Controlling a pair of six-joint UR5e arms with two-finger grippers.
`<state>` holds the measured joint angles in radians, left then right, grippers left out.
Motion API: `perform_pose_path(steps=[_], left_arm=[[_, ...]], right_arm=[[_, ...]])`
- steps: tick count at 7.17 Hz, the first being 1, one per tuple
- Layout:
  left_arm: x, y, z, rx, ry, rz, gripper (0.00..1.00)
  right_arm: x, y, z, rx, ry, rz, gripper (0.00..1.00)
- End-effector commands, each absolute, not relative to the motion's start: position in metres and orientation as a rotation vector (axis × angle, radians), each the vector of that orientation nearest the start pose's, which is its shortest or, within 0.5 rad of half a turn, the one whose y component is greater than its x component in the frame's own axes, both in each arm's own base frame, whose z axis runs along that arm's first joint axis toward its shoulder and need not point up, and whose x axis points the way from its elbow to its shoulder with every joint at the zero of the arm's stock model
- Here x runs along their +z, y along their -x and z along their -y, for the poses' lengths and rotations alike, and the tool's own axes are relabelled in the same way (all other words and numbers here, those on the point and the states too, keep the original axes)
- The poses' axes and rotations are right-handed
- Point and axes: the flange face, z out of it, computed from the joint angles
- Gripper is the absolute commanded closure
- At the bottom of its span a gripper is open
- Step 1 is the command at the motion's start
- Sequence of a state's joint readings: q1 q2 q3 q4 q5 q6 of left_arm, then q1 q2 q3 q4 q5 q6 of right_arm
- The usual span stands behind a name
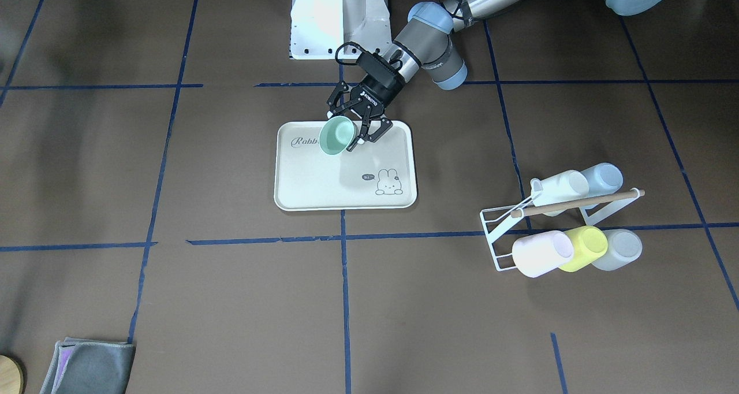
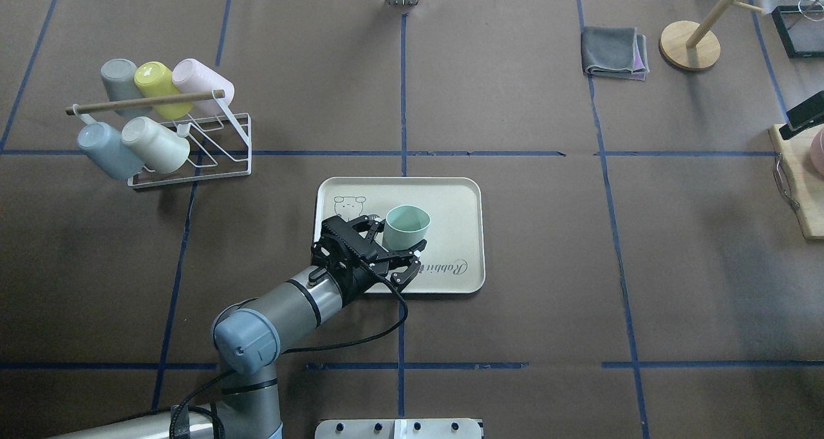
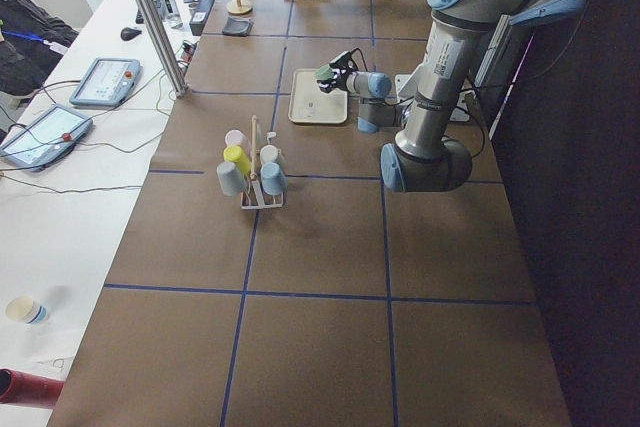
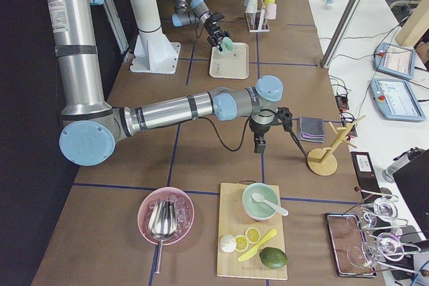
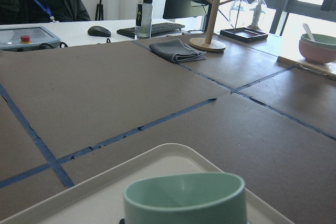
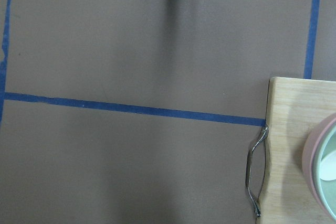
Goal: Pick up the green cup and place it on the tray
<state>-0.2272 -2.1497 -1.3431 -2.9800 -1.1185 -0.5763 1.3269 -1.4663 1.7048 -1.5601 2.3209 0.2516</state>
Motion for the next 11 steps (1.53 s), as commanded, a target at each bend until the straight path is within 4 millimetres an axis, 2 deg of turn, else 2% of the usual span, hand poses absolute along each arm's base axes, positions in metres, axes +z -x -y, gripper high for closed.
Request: perform_pose_path(steps=[1,6,9,11], left_arm=[[0.264,-0.614,0.329,0.149,-1.26,-1.215,0.53],[0.272,-0.623,0.34,0.097,-1.28,-1.15,0.51],[0.277,-0.622,0.347,0.096,-1.283,-1.132,0.42],[0.279,-0.621,0.35,0.094,-1.283,-1.125,0.33]], right_arm=[[0.54,0.067,0.54,-0.085,-0.045,0.781,0.0],[0.54,0.067,0.54,-0.085,-0.045,0.781,0.0],[0.54,0.067,0.54,-0.081,-0.043,0.783,0.0],[0.54,0.067,0.54,-0.081,-0.043,0.783,0.0]])
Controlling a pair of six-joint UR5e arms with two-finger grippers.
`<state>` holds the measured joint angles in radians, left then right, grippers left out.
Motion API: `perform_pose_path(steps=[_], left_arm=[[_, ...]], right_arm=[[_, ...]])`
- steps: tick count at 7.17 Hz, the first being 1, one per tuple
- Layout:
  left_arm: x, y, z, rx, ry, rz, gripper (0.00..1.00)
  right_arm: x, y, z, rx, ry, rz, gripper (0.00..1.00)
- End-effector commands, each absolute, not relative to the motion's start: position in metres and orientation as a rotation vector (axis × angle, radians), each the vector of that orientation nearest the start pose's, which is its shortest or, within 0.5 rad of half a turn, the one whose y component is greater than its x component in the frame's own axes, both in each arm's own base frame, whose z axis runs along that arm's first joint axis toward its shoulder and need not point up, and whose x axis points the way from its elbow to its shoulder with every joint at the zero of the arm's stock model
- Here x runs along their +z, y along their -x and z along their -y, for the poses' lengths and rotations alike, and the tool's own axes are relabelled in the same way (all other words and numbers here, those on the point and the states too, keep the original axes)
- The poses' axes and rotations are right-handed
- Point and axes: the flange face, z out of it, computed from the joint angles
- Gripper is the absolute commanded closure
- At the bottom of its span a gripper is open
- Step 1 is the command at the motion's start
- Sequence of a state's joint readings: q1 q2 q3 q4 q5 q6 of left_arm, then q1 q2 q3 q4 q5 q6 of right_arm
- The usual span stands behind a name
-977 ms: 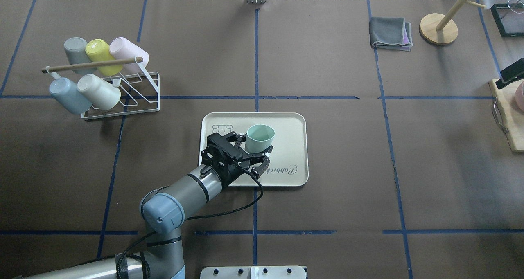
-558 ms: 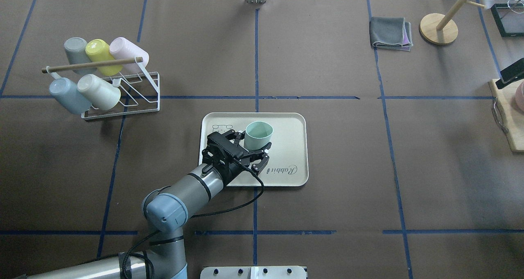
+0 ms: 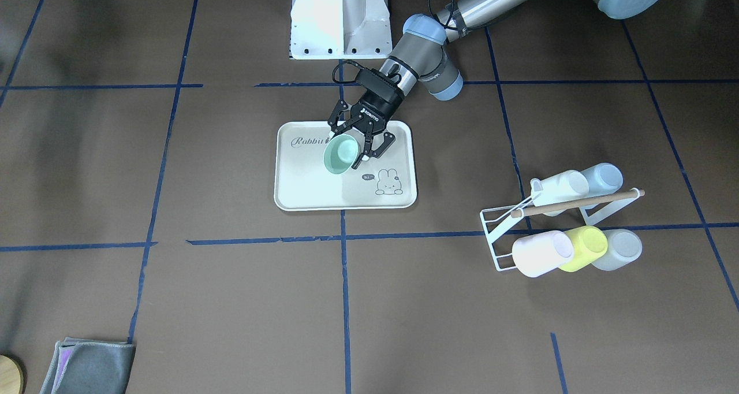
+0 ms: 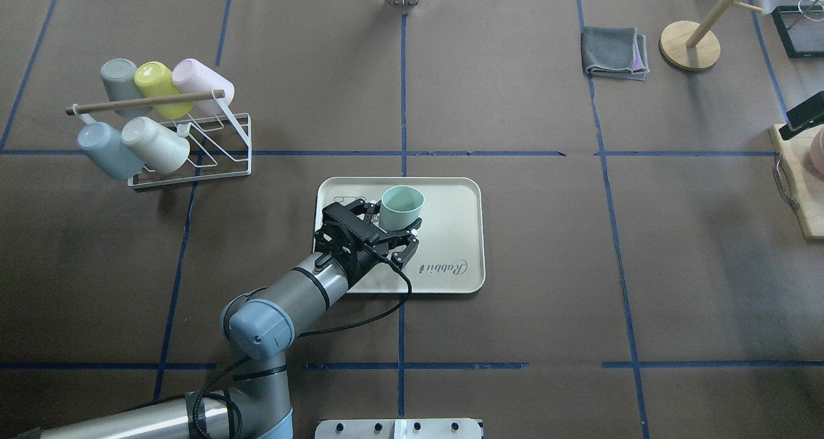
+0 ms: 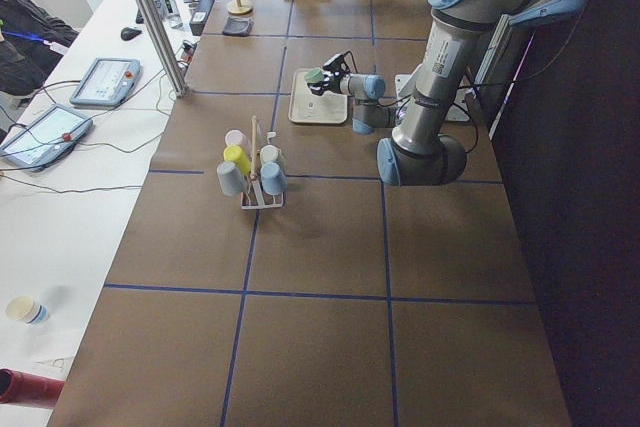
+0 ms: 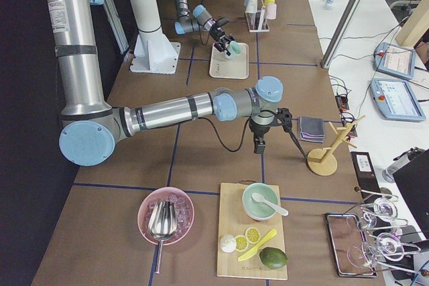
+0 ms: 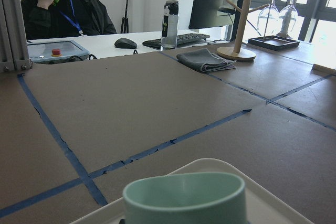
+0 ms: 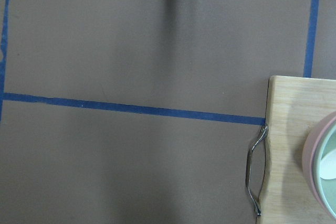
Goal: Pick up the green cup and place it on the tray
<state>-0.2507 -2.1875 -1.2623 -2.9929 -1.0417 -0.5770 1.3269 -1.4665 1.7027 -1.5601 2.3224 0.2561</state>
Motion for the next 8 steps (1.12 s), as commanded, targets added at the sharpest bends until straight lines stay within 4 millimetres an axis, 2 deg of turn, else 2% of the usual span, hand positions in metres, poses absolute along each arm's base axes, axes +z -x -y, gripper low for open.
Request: perform_pose_path(steps=[1,4,8], left_arm=[[0.2796,-0.6209,0.3513,0.096,-1.285,-1.121,0.27],[0.2796,-0.6193,0.3542,0.094,-1.289,-1.117,0.18],[0.2796,-0.6189,0.355,0.094,-1.289,-1.117,0.18]], right_arm=[[0.5396,0.0671,0.5398,-0.081,-0.043,0.783,0.0],[0.5403,0.0671,0.5399,-0.081,-0.041,0.782,0.0],[0.5403,0.0671,0.5399,-0.081,-0.041,0.782,0.0]])
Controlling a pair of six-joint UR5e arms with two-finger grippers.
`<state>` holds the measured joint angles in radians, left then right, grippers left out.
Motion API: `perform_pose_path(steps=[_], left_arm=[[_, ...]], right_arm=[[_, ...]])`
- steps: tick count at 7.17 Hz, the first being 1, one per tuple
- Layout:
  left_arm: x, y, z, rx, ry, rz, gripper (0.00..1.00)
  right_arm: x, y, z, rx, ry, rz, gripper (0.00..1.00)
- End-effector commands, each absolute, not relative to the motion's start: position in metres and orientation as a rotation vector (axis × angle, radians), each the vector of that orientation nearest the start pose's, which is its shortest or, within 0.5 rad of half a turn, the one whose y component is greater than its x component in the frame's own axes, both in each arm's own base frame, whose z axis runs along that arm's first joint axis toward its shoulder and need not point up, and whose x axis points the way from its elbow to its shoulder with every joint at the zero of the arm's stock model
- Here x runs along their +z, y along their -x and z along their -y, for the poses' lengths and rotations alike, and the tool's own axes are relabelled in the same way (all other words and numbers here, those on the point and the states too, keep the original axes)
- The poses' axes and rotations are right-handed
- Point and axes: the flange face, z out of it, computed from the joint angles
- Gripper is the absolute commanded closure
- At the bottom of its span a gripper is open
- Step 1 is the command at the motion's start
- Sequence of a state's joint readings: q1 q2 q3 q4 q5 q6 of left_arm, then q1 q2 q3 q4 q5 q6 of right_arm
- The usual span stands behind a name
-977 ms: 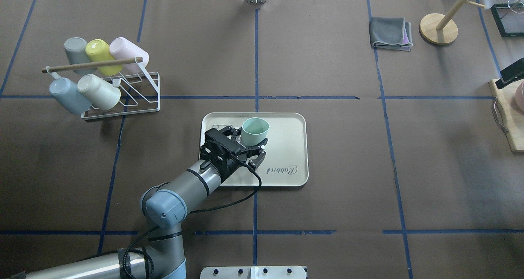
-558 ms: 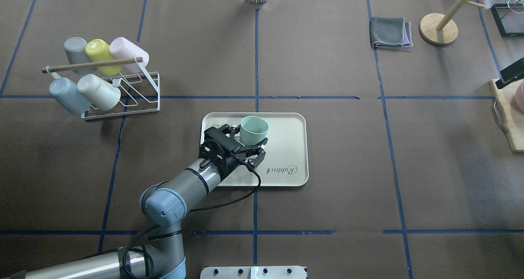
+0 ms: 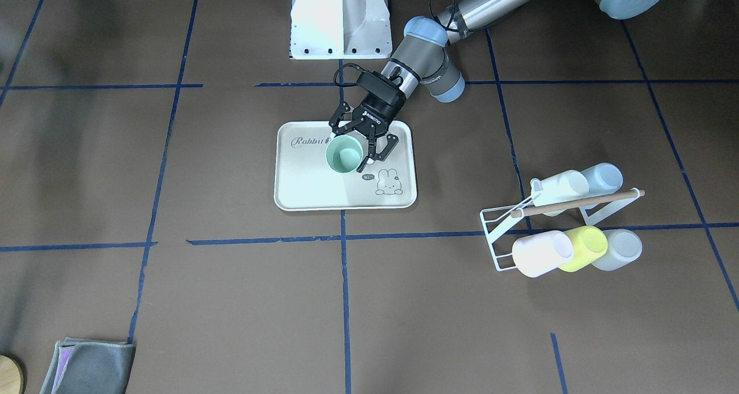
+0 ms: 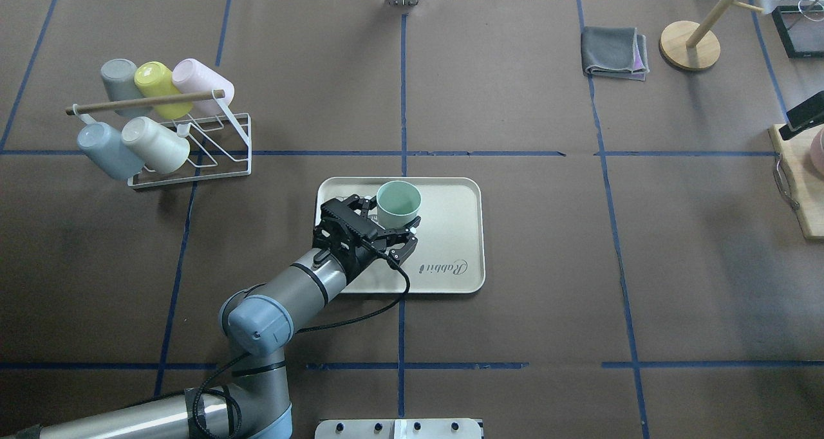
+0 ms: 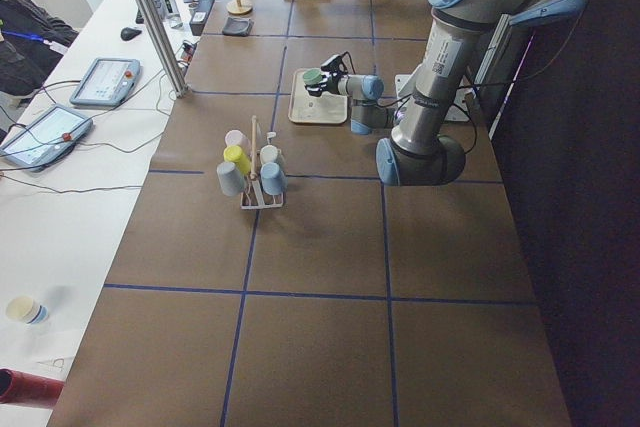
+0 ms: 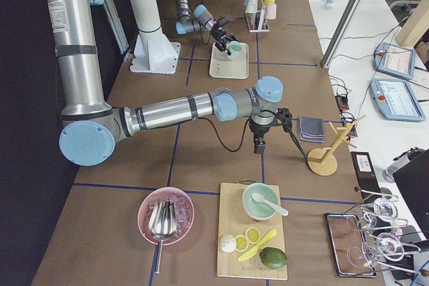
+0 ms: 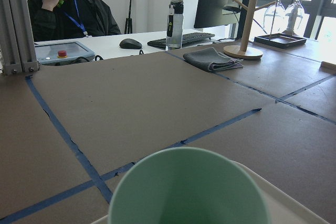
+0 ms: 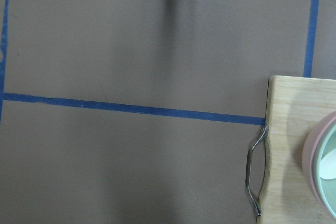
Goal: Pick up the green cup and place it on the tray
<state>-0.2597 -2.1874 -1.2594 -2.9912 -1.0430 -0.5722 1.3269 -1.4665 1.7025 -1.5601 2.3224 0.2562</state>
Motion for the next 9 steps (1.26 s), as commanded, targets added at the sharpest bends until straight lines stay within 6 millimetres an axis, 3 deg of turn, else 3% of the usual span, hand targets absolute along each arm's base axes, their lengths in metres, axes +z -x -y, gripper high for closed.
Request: perform_pose_path(steps=[1,2,7,8,9], left_arm=[[0.28,-0.618,0.357,0.093,-1.29,-1.113,0.1],[0.28,-0.617,0.359,0.091,-1.293,-1.11,0.0],[0.275,-0.611,0.367,0.09,-1.299,-1.104,0.0],[0.269,-0.607,0.369,0.085,-1.303,-1.107,0.0],[0.246,-0.597,0.37,0.09,-1.299,-1.09,0.0]], right_arm=[[0.54,0.067,0.54,-0.081,-0.043,0.783,0.0],[0.54,0.067,0.54,-0.081,-0.043,0.783,0.0],[0.54,0.067,0.54,-0.081,-0.043,0.783,0.0],[0.539,0.067,0.54,-0.082,-0.044,0.783,0.0],[0.539,0.067,0.54,-0.082,-0.044,0.783,0.0]])
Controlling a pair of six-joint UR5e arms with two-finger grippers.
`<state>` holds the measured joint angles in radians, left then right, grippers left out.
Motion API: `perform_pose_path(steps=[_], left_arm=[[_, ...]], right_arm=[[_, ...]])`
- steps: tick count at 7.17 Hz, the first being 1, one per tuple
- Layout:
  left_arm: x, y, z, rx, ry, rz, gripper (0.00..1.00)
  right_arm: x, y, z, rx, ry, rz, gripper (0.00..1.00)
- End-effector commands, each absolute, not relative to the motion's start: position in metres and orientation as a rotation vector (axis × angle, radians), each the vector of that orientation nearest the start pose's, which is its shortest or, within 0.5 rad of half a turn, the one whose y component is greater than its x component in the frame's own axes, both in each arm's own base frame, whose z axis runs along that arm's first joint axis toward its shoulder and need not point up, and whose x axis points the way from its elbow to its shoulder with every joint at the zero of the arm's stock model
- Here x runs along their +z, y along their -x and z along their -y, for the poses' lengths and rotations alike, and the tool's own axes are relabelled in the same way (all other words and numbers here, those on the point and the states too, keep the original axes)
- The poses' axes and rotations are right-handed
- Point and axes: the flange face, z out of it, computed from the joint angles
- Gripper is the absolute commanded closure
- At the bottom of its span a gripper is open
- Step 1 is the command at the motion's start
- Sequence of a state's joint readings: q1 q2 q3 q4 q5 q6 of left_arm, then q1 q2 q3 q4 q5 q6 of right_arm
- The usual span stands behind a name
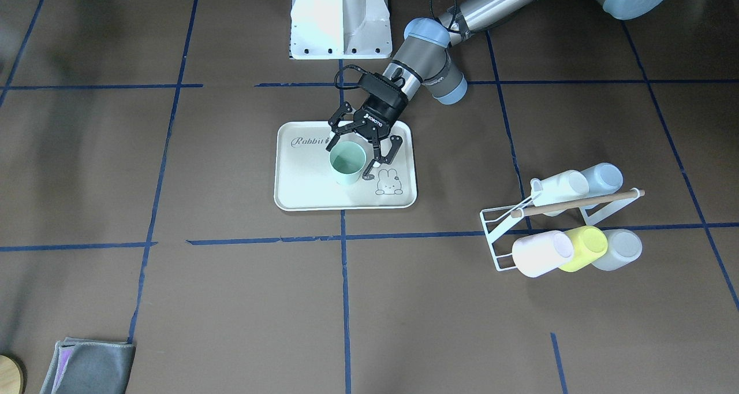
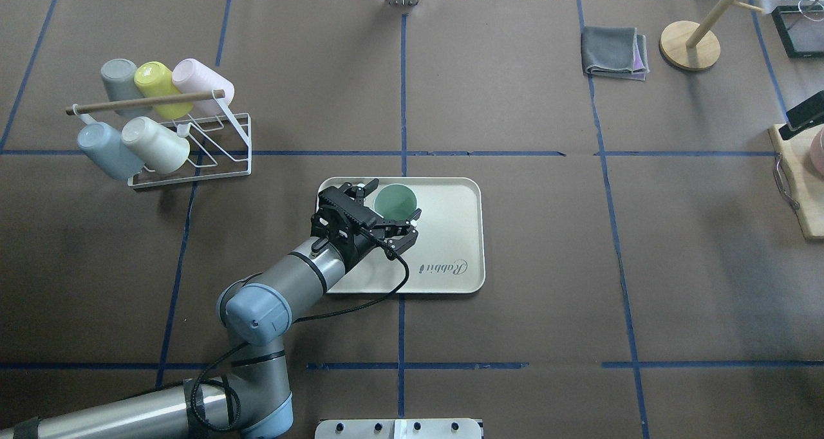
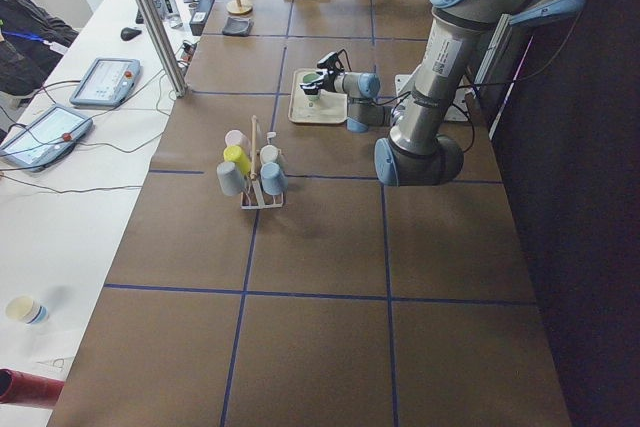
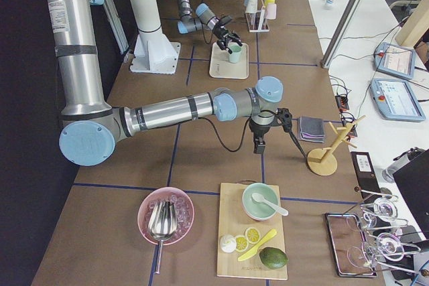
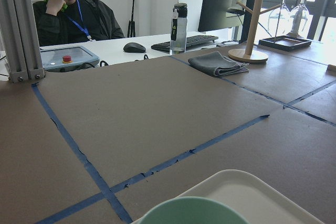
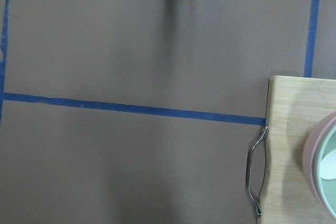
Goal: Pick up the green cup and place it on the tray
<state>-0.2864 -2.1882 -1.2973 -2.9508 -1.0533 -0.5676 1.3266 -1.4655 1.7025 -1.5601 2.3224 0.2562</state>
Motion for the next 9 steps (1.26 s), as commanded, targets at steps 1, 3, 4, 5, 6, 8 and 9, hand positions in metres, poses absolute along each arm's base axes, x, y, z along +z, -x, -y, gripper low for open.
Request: perform_pose_path(steps=[1,3,4,5,6,8,9], left_arm=[[0.214,-0.578,0.367,0.109,-1.287,-1.088,0.0],[0.19,-0.551,0.381,0.139,-1.275,-1.09,0.0],[0.188,-0.538,0.396,0.146,-1.278,-1.099,0.0],[0.181,-0.519,0.417,0.171,-1.251,-1.073,0.0],[0.176,-0.489,0.435,0.196,-1.206,-1.025,0.0],[0.157,-0.422,0.474,0.24,-1.108,-0.972,0.0],[0.171,-0.383,0.501,0.257,-1.06,-0.981,0.0]], right_arm=[[0.538,0.067,0.54,-0.082,-0.046,0.783,0.0],[0.538,0.067,0.54,-0.082,-0.046,0.783,0.0],[0.537,0.067,0.541,-0.083,-0.047,0.784,0.0],[0.536,0.067,0.541,-0.083,-0.049,0.784,0.0],[0.536,0.067,0.541,-0.083,-0.049,0.784,0.0],[0.531,0.068,0.543,-0.086,-0.058,0.786,0.0],[0.531,0.068,0.543,-0.088,-0.059,0.786,0.0]])
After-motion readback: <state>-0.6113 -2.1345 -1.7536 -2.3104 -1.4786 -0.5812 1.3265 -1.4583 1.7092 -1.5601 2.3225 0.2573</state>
